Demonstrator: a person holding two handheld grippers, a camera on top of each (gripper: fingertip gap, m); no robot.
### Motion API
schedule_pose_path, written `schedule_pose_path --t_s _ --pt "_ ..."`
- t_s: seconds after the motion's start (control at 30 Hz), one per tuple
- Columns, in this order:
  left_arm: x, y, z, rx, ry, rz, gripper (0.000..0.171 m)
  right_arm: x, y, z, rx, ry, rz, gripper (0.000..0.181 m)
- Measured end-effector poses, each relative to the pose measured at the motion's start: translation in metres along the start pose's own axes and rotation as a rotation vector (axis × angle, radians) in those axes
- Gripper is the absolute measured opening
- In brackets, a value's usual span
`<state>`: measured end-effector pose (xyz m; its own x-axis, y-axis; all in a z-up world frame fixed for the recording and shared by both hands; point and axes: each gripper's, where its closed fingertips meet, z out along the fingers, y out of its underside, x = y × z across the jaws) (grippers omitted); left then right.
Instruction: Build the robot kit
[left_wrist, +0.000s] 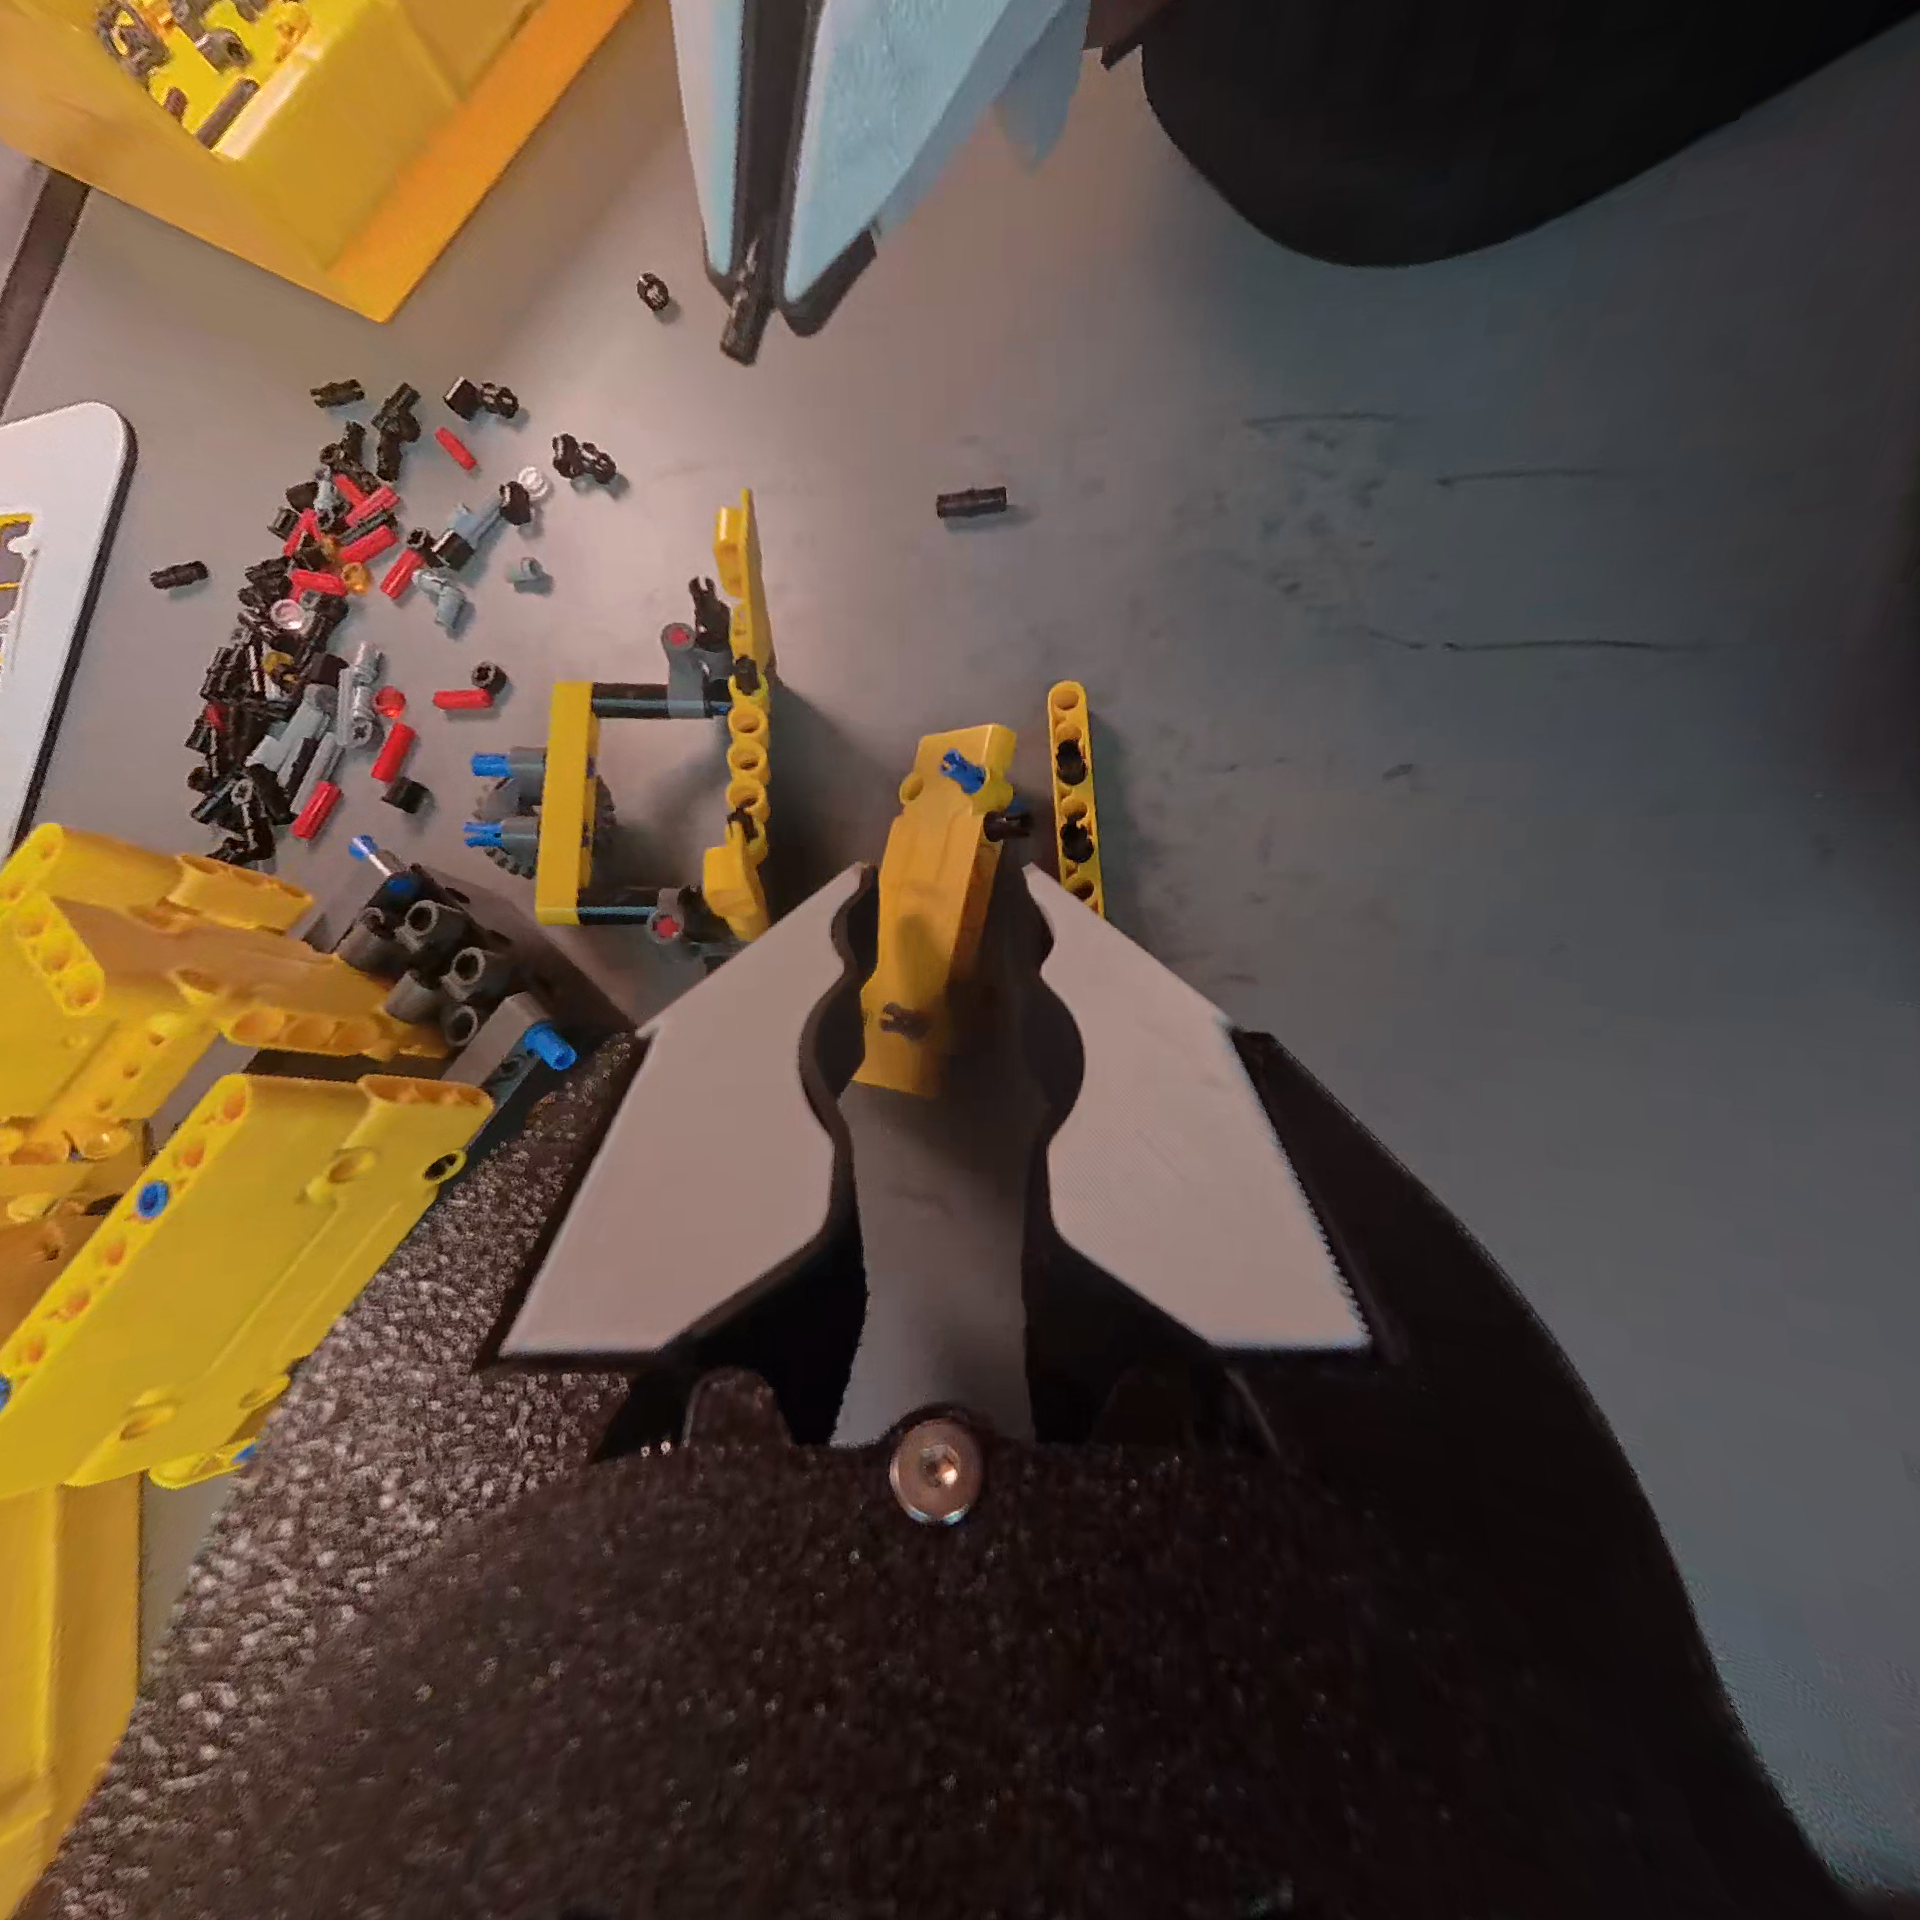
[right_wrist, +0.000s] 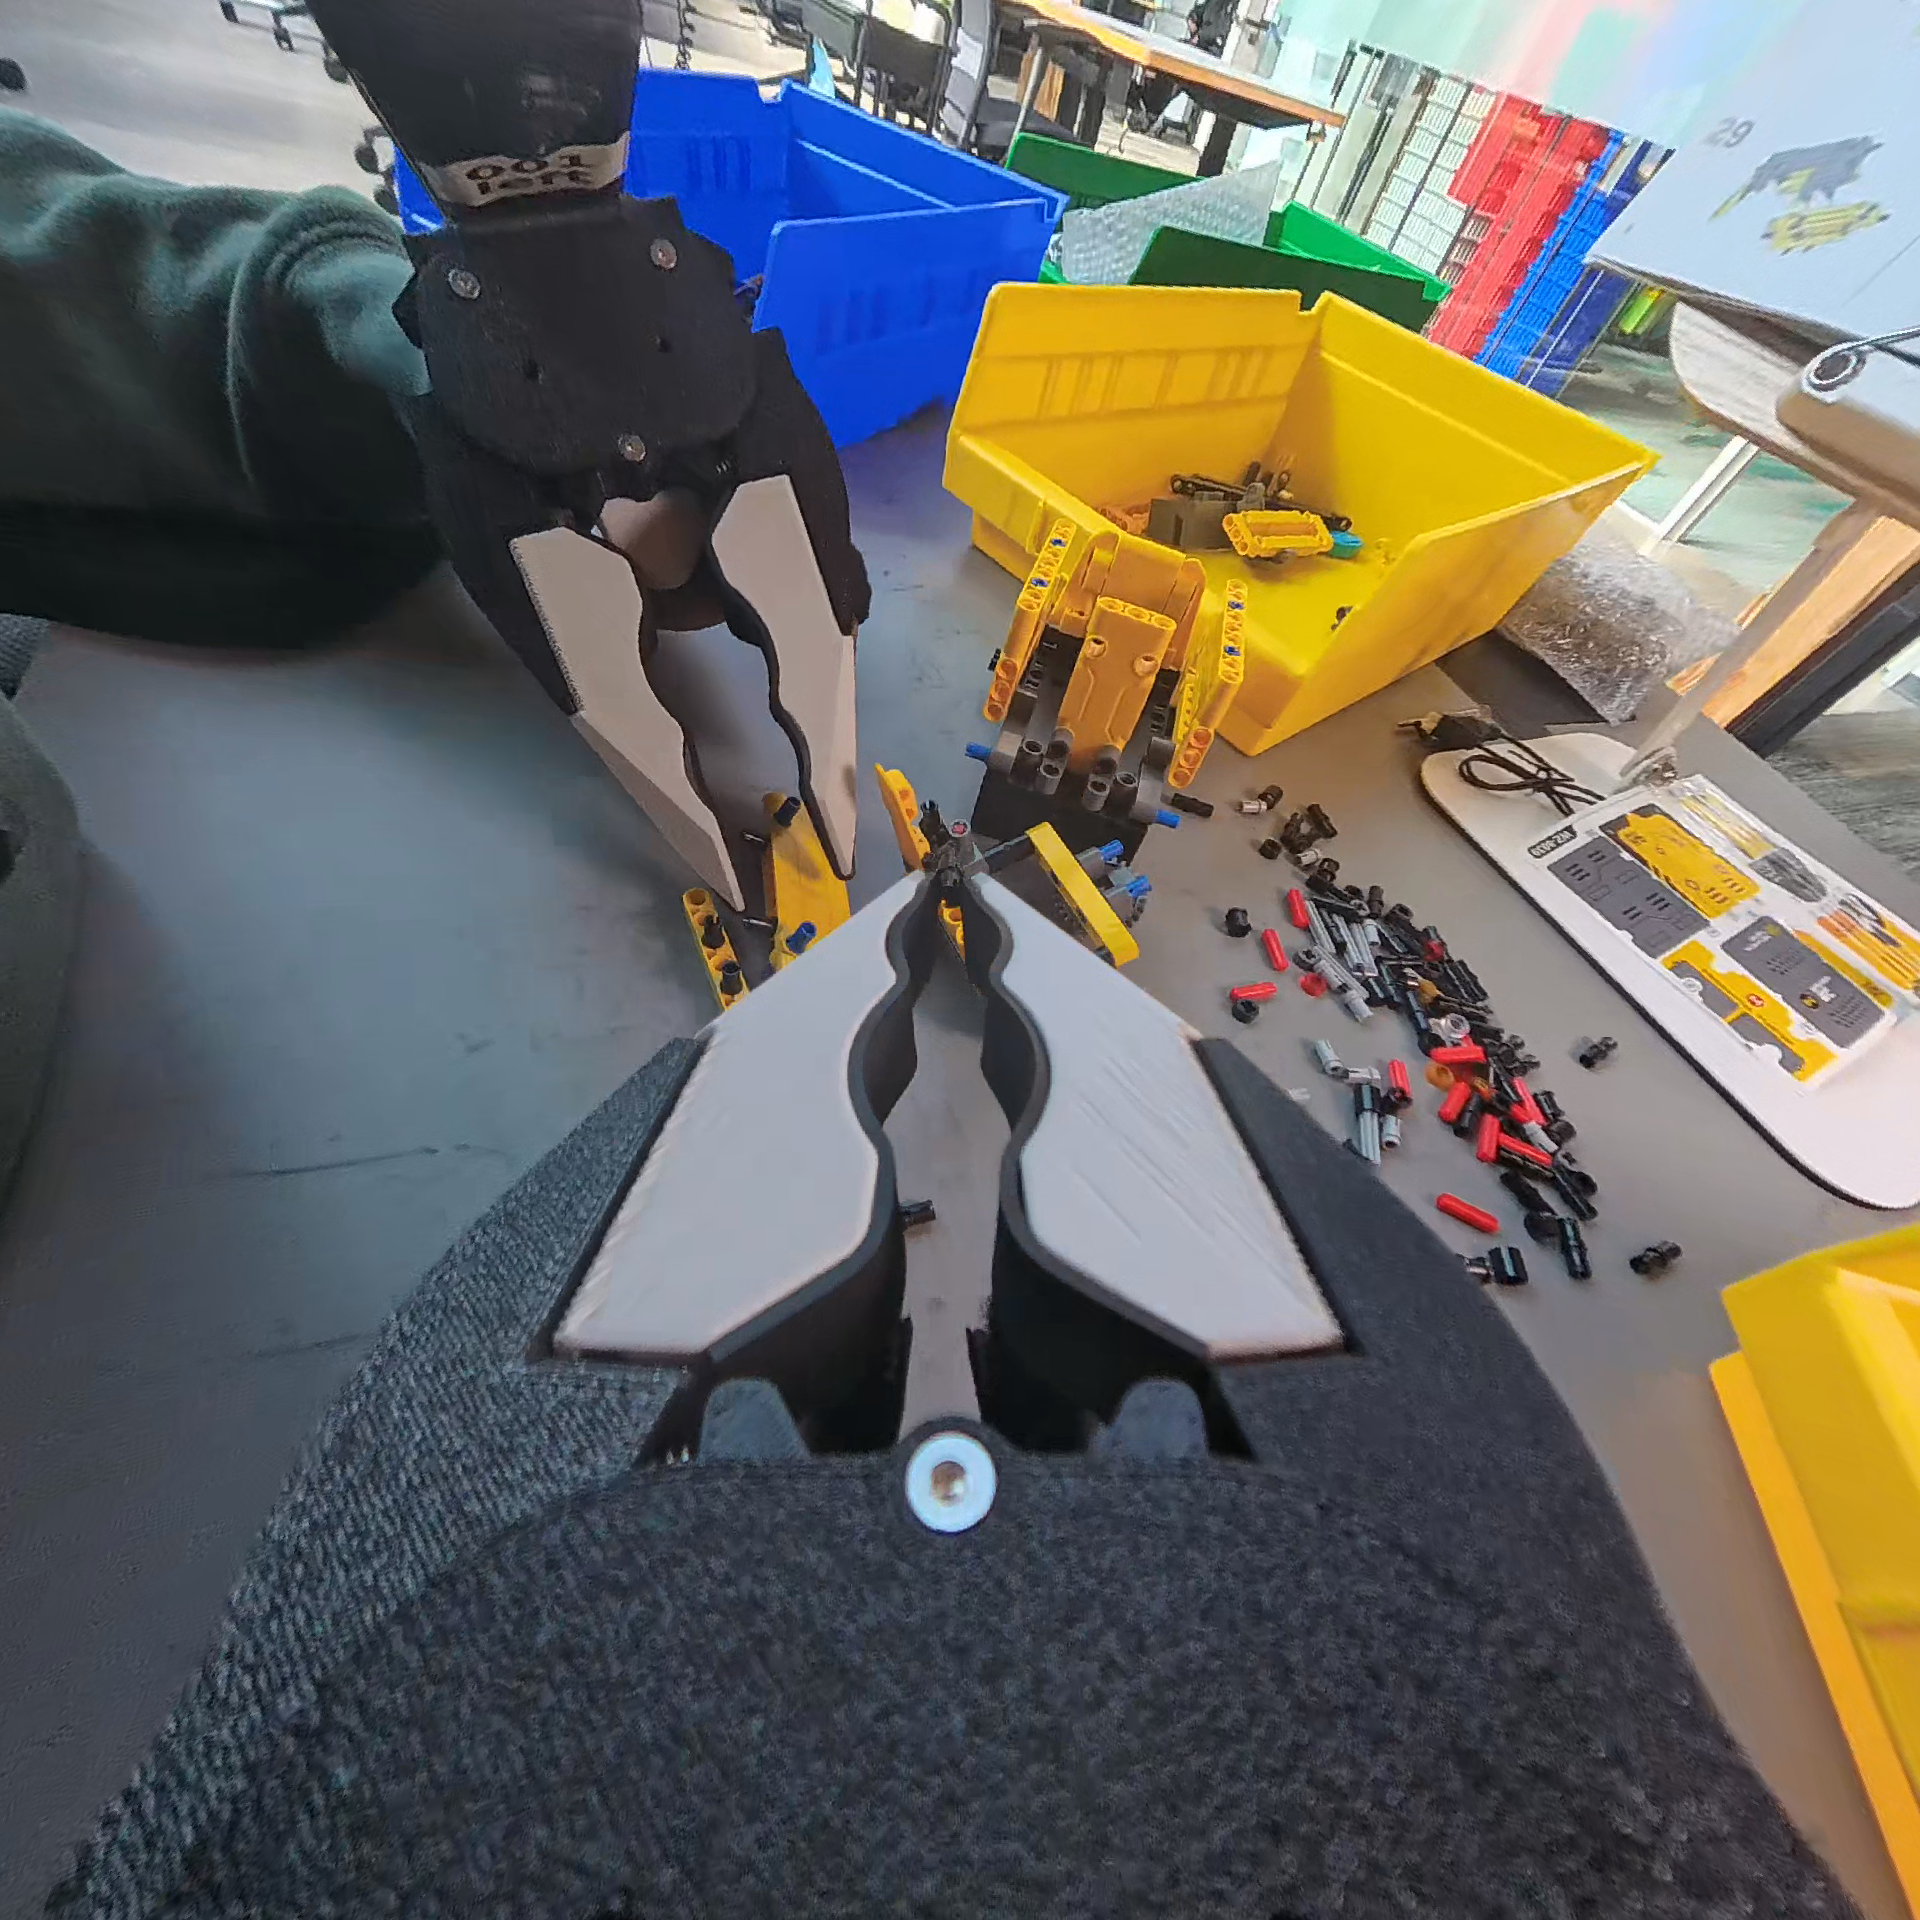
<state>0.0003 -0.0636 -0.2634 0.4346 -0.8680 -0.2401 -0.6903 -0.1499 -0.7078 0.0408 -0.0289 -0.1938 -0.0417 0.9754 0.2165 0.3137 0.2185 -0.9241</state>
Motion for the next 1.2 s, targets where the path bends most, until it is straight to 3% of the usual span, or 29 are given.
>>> schedule_pose_path --t_s 0.3,0.4,0.53,0.67,1.1,1.2 --pt "-0.004 0.006 0.006 -0.059 -0.042 0.057 0.018 -0.014 0.006 0.003 -0.032 -0.077 -0.020 0.003" --pt "-0.001 -0.006 0.000 0.041 -0.013 0.039 0.006 -0.018 0.000 0.000 0.004 -0.107 -0.010 0.003" --pt "0.001 -0.032 -0.020 0.223 0.072 -0.071 0.006 -0.025 -0.015 -0.008 0.085 -0.169 0.030 0.003" --pt "0.004 -0.048 -0.031 0.337 0.132 -0.124 0.006 -0.031 -0.011 -0.007 0.061 -0.205 0.033 0.003" --pt "0.014 -0.048 -0.028 0.313 0.179 -0.136 0.006 -0.039 -0.003 -0.005 0.008 -0.253 0.028 0.003" --pt "0.014 -0.053 -0.032 0.355 0.199 -0.156 0.006 -0.040 -0.009 -0.008 0.041 -0.281 0.069 0.003"
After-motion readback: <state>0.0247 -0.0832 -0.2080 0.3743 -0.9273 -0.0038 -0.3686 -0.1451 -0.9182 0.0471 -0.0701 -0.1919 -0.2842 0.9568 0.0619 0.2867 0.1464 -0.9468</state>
